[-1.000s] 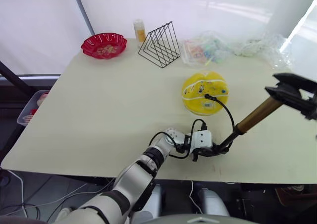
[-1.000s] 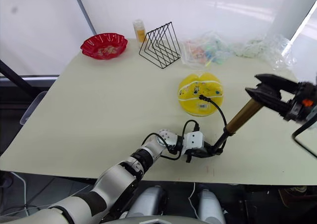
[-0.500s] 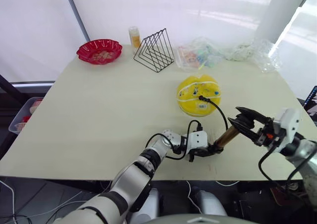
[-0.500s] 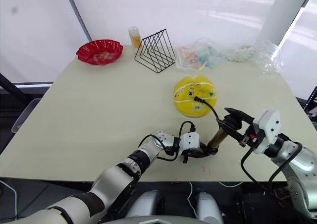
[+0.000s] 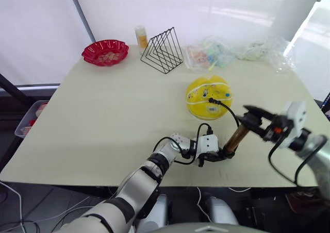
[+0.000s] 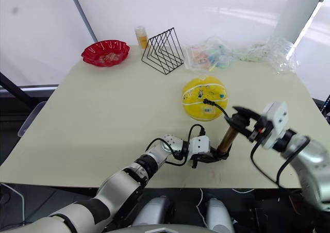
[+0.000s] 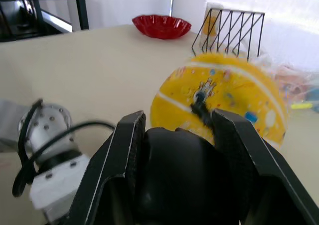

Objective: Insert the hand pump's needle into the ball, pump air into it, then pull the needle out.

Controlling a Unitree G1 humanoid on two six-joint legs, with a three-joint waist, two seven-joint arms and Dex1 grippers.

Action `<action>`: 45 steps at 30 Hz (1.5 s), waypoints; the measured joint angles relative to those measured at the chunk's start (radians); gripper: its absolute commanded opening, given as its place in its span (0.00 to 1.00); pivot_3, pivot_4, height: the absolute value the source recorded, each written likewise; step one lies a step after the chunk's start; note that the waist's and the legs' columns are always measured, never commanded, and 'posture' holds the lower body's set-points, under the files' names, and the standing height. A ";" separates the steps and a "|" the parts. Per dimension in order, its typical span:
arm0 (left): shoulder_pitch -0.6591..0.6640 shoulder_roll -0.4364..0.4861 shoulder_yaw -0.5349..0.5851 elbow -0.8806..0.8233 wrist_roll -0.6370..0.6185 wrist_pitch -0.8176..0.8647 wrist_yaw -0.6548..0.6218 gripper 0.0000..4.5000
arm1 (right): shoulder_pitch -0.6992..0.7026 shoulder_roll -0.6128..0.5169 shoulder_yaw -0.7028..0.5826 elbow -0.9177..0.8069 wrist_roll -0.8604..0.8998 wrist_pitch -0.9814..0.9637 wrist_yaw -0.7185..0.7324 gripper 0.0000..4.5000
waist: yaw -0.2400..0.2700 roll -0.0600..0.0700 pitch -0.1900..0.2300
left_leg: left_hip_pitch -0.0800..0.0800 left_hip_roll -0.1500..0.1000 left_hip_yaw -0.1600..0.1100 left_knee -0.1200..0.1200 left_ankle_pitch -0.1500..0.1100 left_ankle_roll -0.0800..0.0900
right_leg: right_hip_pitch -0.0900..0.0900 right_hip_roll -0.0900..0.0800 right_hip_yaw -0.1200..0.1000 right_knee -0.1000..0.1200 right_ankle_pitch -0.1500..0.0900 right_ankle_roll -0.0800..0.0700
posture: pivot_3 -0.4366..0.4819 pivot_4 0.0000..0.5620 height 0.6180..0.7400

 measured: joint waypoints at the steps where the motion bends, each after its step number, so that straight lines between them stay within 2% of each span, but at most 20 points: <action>1: -0.001 -0.002 0.001 -0.003 -0.002 -0.002 -0.005 0.22 | -0.043 -0.056 -0.049 -0.029 0.078 0.063 -0.004 0.36 | 0.002 0.001 0.001 | -0.007 0.000 -0.001 0.000 0.000 0.000 | -0.006 0.001 -0.002 0.000 0.002 0.003 | 0.48 0.27 0.97; 10: -0.006 -0.006 0.002 -0.005 -0.002 -0.005 -0.004 0.22 | -0.212 -0.248 -0.216 -0.092 0.293 0.253 -0.049 0.36 | 0.009 0.003 0.007 | -0.010 -0.002 -0.001 0.001 0.000 0.000 | -0.009 -0.001 -0.001 0.000 0.002 0.003 | 0.48 0.27 0.97; 17: -0.006 -0.008 0.001 -0.008 -0.002 -0.012 -0.011 0.22 | -0.207 -0.267 -0.251 -0.104 0.328 0.308 -0.063 0.36 | 0.013 0.005 0.009 | -0.014 -0.002 0.001 0.001 0.000 0.000 | -0.014 0.000 0.001 0.001 0.002 0.004 | 0.48 0.27 0.97; 21: 0.002 -0.010 0.000 -0.008 -0.001 -0.013 -0.006 0.22 | -0.086 -0.185 -0.306 -0.158 0.270 0.242 -0.061 0.36 | 0.022 0.000 0.006 | -0.012 -0.001 0.001 -0.001 0.000 0.000 | -0.012 0.001 0.001 0.001 0.002 0.003 | 0.48 0.27 0.97; 24: 0.010 -0.001 0.000 -0.004 0.004 -0.012 0.008 0.22 | 0.048 -0.062 -0.221 -0.170 0.153 0.106 -0.048 0.36 | 0.016 -0.007 -0.002 | -0.006 0.000 0.001 -0.001 0.000 0.000 | -0.007 0.002 0.001 0.000 0.002 0.003 | 0.48 0.27 0.97; 27: 0.010 0.003 -0.001 0.000 0.008 -0.009 0.012 0.22 | 0.107 -0.018 -0.139 -0.151 0.060 0.019 -0.028 0.36 | 0.009 -0.013 -0.008 | -0.002 0.002 0.000 -0.001 0.000 0.000 | -0.005 0.002 0.000 0.000 0.001 0.003 | 0.48 0.27 0.97; 30: 0.010 0.009 -0.001 0.005 0.012 -0.006 0.018 0.22 | 0.145 0.046 -0.046 -0.081 -0.035 -0.094 -0.008 0.36 | 0.000 -0.016 -0.011 | 0.005 0.002 -0.001 -0.002 0.000 0.000 | 0.004 0.003 -0.001 -0.001 -0.001 0.000 | 0.48 0.27 0.97; 35: 0.010 0.009 -0.001 0.009 0.013 -0.004 0.022 0.22 | 0.166 0.131 0.059 0.045 -0.143 -0.234 0.003 0.36 | -0.002 -0.018 -0.016 | 0.007 0.003 -0.001 -0.002 0.000 0.000 | 0.005 0.004 -0.001 0.000 -0.001 0.000 | 0.48 0.27 0.97; 42: 0.009 0.011 -0.001 0.011 0.013 0.001 0.023 0.22 | 0.156 0.172 0.107 0.104 -0.193 -0.306 0.000 0.36 | -0.002 -0.019 -0.019 | 0.007 0.003 -0.001 -0.002 0.000 0.000 | 0.005 0.005 -0.001 0.000 -0.001 -0.001 | 0.48 0.27 0.97; 45: 0.006 0.007 0.000 0.010 0.013 0.000 0.022 0.22 | 0.106 0.114 0.083 0.075 -0.153 -0.225 -0.001 0.36 | -0.002 -0.012 -0.012 | 0.006 0.003 0.000 -0.001 0.000 0.000 | 0.004 0.002 0.000 0.000 -0.001 -0.002 | 0.48 0.27 0.97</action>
